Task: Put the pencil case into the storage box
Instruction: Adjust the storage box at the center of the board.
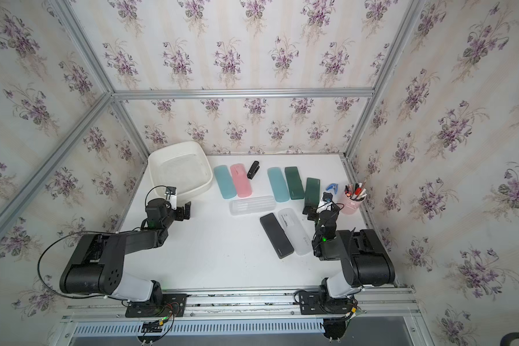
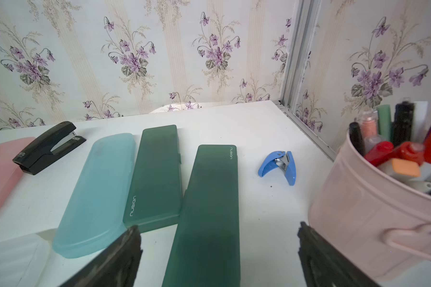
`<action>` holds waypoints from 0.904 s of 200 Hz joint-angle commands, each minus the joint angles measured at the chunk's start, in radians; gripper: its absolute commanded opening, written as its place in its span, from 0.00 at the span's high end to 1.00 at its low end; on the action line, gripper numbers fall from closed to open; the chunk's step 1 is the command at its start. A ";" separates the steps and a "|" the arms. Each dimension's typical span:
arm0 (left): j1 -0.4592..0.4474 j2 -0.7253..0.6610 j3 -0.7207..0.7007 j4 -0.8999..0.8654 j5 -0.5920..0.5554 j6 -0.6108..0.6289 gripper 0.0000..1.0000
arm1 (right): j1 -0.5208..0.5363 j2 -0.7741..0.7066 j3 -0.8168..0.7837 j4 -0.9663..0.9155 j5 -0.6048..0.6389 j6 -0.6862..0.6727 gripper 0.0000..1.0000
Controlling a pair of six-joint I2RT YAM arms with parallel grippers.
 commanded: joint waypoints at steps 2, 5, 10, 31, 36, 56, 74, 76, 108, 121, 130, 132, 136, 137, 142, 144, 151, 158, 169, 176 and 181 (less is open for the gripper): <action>0.000 -0.004 0.007 0.031 0.004 0.001 0.01 | 0.001 -0.001 0.001 0.063 0.009 0.002 0.00; 0.000 -0.004 0.006 0.031 0.004 0.001 0.01 | 0.001 -0.001 0.001 0.063 0.008 0.002 0.00; 0.000 -0.004 0.007 0.030 0.004 0.001 0.01 | 0.002 -0.002 0.000 0.063 0.008 0.002 0.00; 0.000 -0.004 0.008 0.031 0.004 0.002 0.01 | 0.001 -0.002 -0.001 0.064 0.008 0.002 0.00; 0.000 -0.004 0.007 0.031 0.004 0.002 0.01 | 0.000 -0.001 0.000 0.062 0.007 0.002 0.00; -0.001 -0.004 0.007 0.031 0.004 0.001 0.01 | 0.001 0.000 0.000 0.062 0.007 0.002 0.00; 0.000 -0.004 0.006 0.031 0.004 0.001 0.01 | 0.001 -0.001 0.000 0.062 0.006 0.002 0.00; 0.000 -0.004 0.007 0.031 0.004 0.001 0.01 | 0.001 -0.001 0.000 0.062 0.007 0.002 0.00; 0.000 -0.003 0.007 0.031 0.004 0.001 0.01 | 0.001 -0.001 -0.001 0.062 0.007 0.001 0.00; 0.000 -0.002 0.007 0.030 0.004 0.001 0.01 | 0.001 -0.001 0.000 0.062 0.007 0.001 0.00; 0.000 -0.002 0.007 0.031 0.004 0.002 0.01 | 0.001 -0.001 0.001 0.063 0.006 0.002 0.00; 0.000 -0.003 0.007 0.030 0.004 0.001 0.01 | 0.001 -0.001 0.000 0.062 0.007 0.001 0.00; 0.000 -0.002 0.007 0.029 0.004 0.001 0.01 | 0.001 -0.001 0.001 0.063 0.007 0.001 0.00; 0.000 -0.001 0.007 0.029 0.004 0.002 0.01 | 0.001 -0.001 0.001 0.062 0.007 0.001 0.00; 0.000 -0.004 0.007 0.030 0.003 0.002 0.01 | 0.001 -0.001 -0.001 0.063 0.007 0.001 0.00; 0.000 -0.004 0.008 0.030 0.003 0.001 0.01 | 0.001 -0.001 0.000 0.063 0.006 0.001 0.00; 0.000 -0.003 0.008 0.032 -0.003 0.001 0.01 | 0.001 -0.002 -0.001 0.063 0.006 0.001 0.00; -0.003 -0.011 0.036 -0.007 -0.044 -0.010 0.01 | 0.001 -0.004 -0.003 0.065 0.008 0.001 0.00; -0.010 -0.054 0.187 -0.309 -0.134 -0.054 0.01 | 0.003 -0.025 0.004 0.043 0.023 0.004 0.00; -0.011 -0.068 0.326 -0.578 -0.222 -0.139 0.01 | 0.004 -0.063 0.016 -0.014 0.037 0.008 0.00; -0.009 -0.067 0.411 -0.723 -0.295 -0.195 0.01 | 0.005 -0.096 0.030 -0.067 0.047 0.010 0.00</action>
